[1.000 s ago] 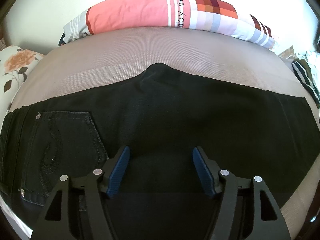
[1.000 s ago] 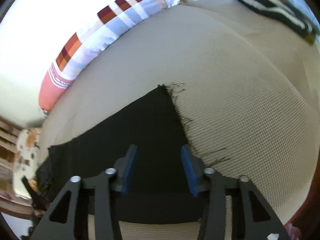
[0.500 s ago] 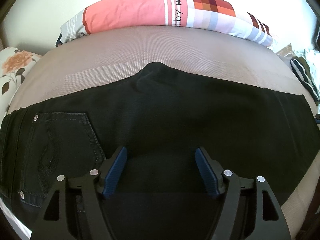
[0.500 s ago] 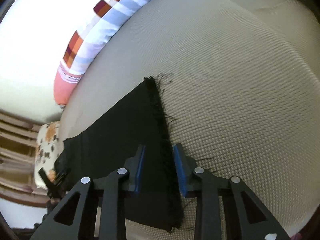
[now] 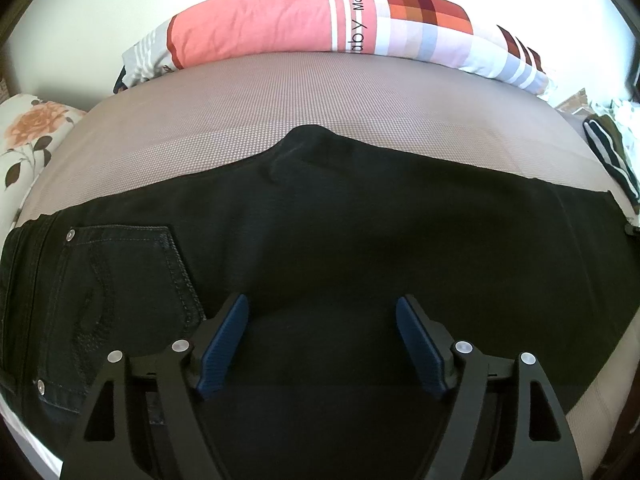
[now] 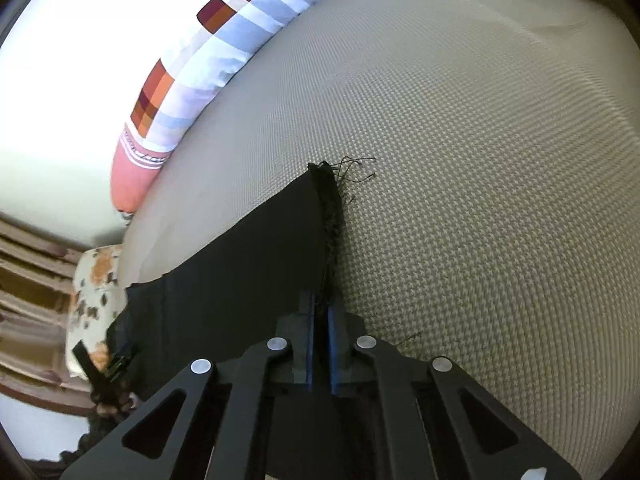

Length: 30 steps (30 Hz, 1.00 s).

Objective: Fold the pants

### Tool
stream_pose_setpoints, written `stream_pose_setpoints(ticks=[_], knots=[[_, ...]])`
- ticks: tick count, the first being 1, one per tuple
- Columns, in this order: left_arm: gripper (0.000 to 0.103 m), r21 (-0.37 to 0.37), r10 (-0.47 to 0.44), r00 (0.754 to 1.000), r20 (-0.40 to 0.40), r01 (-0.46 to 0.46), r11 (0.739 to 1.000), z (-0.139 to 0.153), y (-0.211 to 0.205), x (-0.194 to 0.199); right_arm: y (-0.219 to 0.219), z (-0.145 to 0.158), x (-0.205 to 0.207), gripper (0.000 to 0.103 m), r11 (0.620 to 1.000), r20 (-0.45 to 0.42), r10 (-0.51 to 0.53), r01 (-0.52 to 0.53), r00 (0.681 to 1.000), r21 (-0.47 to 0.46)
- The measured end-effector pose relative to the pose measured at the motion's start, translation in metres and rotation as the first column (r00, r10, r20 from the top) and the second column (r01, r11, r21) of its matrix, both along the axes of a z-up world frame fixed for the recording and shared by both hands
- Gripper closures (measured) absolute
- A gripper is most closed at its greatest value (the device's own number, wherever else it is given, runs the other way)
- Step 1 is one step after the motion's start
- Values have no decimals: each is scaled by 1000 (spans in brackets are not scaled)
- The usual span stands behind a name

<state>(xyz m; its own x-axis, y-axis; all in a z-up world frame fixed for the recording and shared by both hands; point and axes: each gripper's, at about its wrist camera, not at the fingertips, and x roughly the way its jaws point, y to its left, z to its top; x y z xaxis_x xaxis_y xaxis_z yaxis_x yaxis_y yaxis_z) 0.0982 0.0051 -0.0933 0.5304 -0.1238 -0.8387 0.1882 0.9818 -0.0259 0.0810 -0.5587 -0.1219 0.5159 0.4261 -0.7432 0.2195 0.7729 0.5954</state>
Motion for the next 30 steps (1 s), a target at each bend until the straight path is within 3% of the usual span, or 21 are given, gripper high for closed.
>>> stream_pose_setpoints(ticks=[5,12,16,22,30], knots=[[24,-5,-5,1000,6,6,1000,0,-1,-1,16,19,-11,98,998,40,-53,52,998,33],[22,-11,-16,1000,12,16,1000,0,0,-2,64,56,-13,98,997,92,-27,20,995,81],[22,-30,-12,1000,1,12,999,3,2,-2,104,71,-2,98,996,92,19,-26,996,83],[22,-132,28,999,-24,-31,991,13,16,-9,176,84,23,98,988,106,128,-136,986,74],[22,-164,87,996,0,-86,983,30,44,-24,266,68,58,98,956,92,274,-281,957,77]])
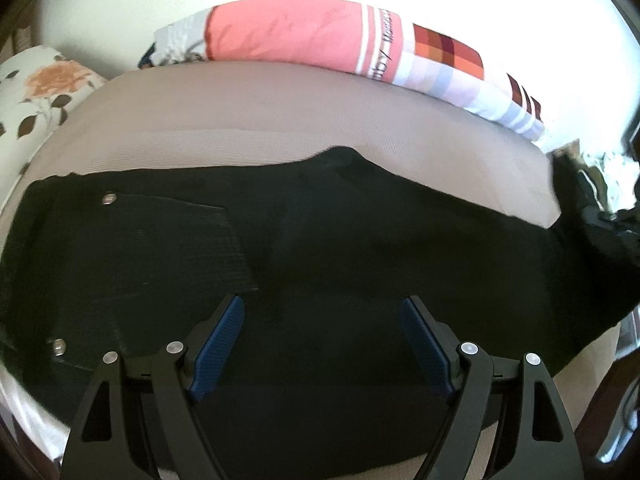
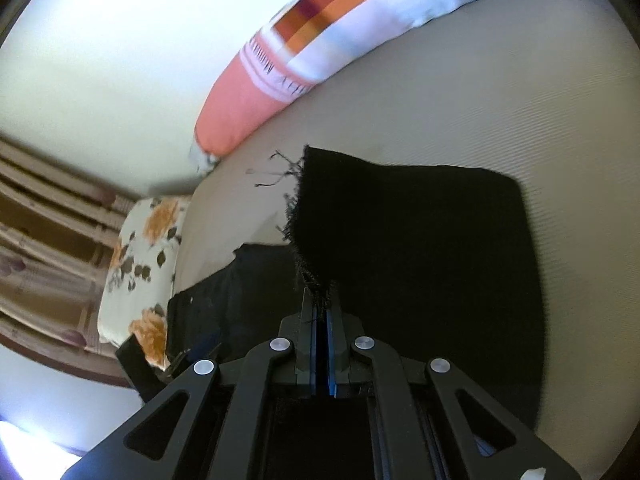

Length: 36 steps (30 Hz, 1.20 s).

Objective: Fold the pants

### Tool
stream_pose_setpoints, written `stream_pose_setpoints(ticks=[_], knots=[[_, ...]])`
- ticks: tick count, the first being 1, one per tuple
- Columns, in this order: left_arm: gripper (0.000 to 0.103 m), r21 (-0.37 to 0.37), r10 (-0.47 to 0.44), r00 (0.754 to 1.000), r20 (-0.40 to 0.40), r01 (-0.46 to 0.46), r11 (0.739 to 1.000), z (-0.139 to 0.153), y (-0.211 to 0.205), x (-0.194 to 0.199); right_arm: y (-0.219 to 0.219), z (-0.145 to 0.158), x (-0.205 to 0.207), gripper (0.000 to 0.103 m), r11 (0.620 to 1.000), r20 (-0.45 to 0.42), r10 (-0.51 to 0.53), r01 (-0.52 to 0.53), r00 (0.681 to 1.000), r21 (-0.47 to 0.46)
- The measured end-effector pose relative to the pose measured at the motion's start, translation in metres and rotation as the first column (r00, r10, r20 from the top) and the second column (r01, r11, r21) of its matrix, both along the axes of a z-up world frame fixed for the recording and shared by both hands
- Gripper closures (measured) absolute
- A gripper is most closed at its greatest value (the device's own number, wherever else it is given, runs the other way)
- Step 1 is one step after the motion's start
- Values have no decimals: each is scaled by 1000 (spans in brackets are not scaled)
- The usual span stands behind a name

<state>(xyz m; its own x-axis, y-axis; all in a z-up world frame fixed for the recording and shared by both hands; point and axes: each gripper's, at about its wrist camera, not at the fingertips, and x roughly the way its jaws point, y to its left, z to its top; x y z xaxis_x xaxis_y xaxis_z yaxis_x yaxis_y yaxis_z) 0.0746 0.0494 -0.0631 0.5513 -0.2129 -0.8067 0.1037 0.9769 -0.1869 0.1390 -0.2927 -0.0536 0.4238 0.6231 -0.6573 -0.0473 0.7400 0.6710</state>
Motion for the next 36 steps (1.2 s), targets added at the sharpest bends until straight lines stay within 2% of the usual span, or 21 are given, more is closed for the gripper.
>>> stream_pose_setpoints(ticks=[10,15,20,22,25,27,31,33,36], knots=[[22,-39,37,999,25,-36,999,11,34,-13,105,-28,31,98,989,-31,148,-148,988,0],[22,-52,40,999,25,-39,998,13,43,-17,147,-45,32,98,971,-64,224,-228,972,-66],[22,-80,35,999,19,-33,996,14,46,-18,171,-56,33,97,953,-86,265,-275,960,-126],[22,-92,25,1000,14,-23,996,14,45,-17,174,-60,34,92,954,-91,267,-276,959,-114],[22,-111,0,1000,3,1,994,14,40,-16,173,-56,33,79,958,-89,266,-273,960,-88],[22,-118,-10,1000,-3,9,993,14,38,-15,169,-51,29,75,963,-75,247,-253,966,-88],[22,-159,-30,999,-22,26,987,15,34,-13,141,-38,13,65,980,-32,185,-187,982,-70],[22,-186,-47,998,-40,39,982,18,31,-11,120,-36,4,65,987,-29,133,-135,991,-82],[22,-203,-81,996,-23,75,976,27,20,-5,96,-35,-8,65,987,-20,74,-76,997,-140]])
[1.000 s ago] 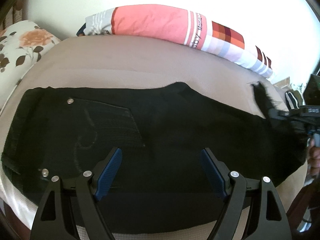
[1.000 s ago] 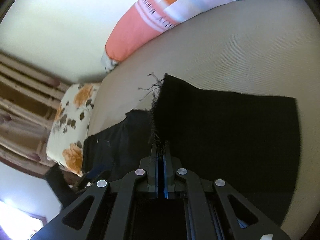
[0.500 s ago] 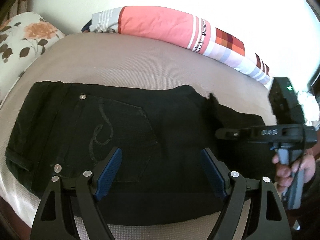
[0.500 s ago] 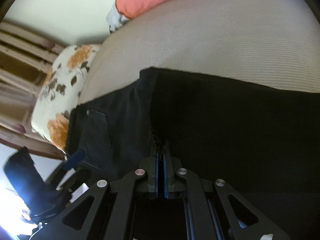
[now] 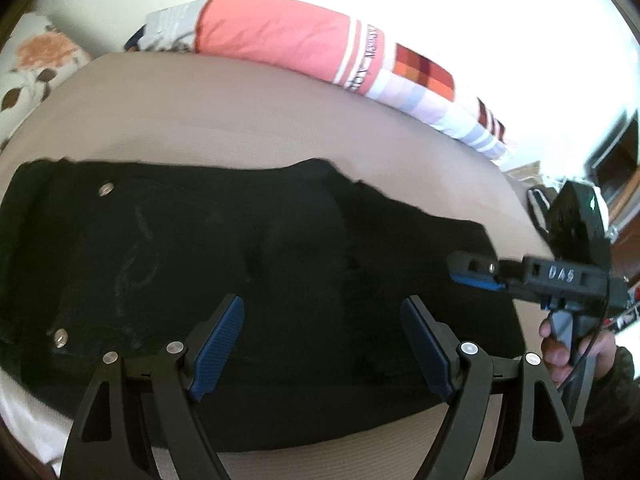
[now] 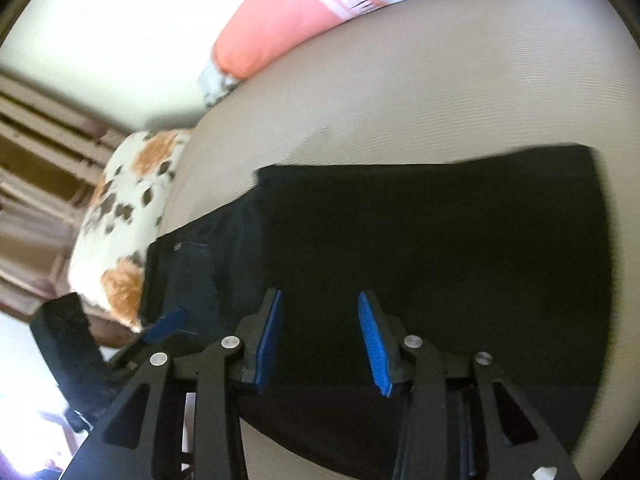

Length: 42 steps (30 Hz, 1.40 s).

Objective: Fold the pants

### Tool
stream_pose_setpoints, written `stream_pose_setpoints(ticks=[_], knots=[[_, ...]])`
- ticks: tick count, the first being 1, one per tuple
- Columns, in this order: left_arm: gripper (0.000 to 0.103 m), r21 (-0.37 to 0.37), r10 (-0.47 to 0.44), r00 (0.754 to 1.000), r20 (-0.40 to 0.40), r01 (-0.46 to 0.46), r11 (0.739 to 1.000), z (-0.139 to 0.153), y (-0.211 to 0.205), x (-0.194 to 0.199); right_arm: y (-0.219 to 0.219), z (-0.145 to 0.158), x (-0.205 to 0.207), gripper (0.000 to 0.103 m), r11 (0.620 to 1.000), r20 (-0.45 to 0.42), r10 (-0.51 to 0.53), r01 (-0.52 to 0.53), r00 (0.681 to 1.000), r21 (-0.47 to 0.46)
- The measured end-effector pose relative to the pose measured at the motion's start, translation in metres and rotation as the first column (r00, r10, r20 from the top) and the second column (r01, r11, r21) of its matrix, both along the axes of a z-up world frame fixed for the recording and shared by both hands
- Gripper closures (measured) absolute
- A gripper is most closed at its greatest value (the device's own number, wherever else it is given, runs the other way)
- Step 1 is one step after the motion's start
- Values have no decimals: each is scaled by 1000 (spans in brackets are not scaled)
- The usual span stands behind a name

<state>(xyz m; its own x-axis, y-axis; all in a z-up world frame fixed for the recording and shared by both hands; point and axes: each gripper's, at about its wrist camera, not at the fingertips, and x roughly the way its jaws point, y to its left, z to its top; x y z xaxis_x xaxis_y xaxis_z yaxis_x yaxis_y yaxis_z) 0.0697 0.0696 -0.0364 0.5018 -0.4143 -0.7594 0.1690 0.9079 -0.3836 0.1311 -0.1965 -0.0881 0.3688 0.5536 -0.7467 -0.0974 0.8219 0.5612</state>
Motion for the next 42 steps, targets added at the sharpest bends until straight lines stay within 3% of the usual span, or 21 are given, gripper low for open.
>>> stream_pose_setpoints(ticks=[3,10,12,17,23,27,32,42], knots=[[23,19,-36,999,13,36,999,10,-15,9,-18,-1,-13,65,996,5,-29,30,1000,-82],[31,47,-158,986,58,155,987,6,-62,17,-41,-5,-35,65,990,17,-65,67,998,-127],[41,64,-186,982,39,183,981,-3,-73,20,-45,-8,-39,67,990,9,-72,72,997,-120],[49,73,-234,969,-75,239,968,-32,-78,14,-51,-15,-56,67,992,-18,-53,51,998,-120],[49,124,-258,965,-50,263,957,-35,-66,-10,-59,-14,-70,69,993,-46,-40,35,998,-116],[49,133,-229,973,2,227,965,-24,-64,-7,-53,1,-59,66,981,39,-35,42,999,-190],[49,140,-224,972,73,212,967,-9,-79,25,-55,12,-22,66,956,156,-42,85,987,-281],[49,193,-182,983,41,171,966,-27,-98,92,-64,-1,41,71,933,173,-72,127,982,-337]])
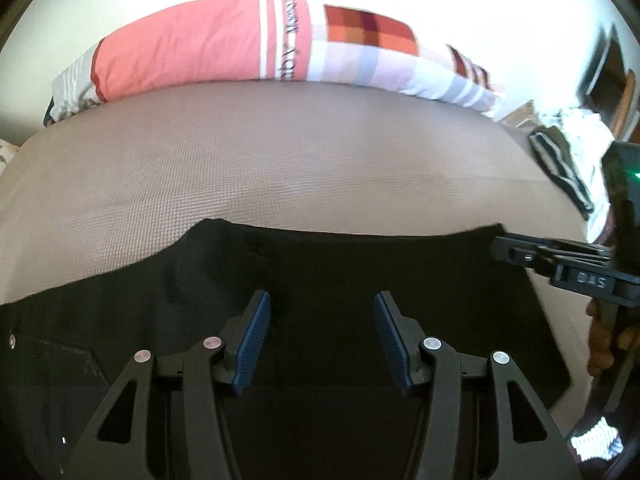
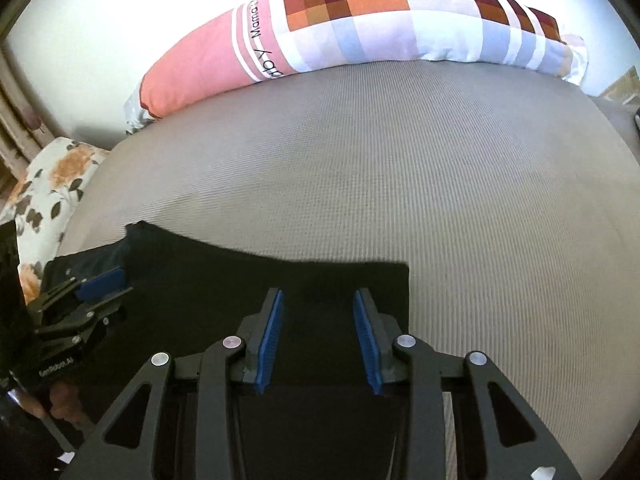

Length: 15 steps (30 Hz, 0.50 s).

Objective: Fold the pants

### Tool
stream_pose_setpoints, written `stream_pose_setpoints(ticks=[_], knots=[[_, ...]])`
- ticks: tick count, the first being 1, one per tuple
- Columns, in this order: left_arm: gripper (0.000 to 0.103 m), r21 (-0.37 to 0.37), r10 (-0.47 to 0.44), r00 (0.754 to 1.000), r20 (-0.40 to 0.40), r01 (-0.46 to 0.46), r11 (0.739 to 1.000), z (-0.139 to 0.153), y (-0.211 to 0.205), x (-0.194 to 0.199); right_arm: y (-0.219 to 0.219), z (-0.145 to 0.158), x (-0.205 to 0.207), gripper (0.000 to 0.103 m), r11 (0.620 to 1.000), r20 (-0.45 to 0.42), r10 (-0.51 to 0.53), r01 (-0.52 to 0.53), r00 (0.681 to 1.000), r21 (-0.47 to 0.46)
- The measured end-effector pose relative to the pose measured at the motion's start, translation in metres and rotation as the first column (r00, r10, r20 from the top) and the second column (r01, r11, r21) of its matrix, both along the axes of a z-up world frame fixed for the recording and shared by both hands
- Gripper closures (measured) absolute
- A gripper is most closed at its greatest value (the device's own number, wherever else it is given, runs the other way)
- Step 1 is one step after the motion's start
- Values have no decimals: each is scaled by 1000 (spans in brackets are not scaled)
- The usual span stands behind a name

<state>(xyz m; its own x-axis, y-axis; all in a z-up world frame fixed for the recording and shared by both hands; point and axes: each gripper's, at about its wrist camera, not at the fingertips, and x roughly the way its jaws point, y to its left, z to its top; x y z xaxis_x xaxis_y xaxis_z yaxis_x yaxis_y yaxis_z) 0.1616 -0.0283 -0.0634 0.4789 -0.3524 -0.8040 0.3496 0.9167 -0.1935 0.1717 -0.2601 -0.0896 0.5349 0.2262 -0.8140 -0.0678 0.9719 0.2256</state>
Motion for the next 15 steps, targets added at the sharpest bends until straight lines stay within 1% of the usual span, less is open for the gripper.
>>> stream_pose_setpoints(ticks=[2,6,9,15], knots=[[49,27,15,1000,-26,-14,1000,-11,1,8,0,-4,4,73,1000,-7,0,0,1000,-2],[48,46,3,1000,10,-4,999,-15,-1,6,-4,-7,7,73,1000,-6,-8,8,1000,27],[47,34,4,1000,9,-5,999,-15,1,6,-6,-8,7,74,999,-7,-6,6,1000,42],[45,57,-8,1000,-2,8,998,-12,0,5,0,-5,8,72,1000,-12,6,-6,1000,3]])
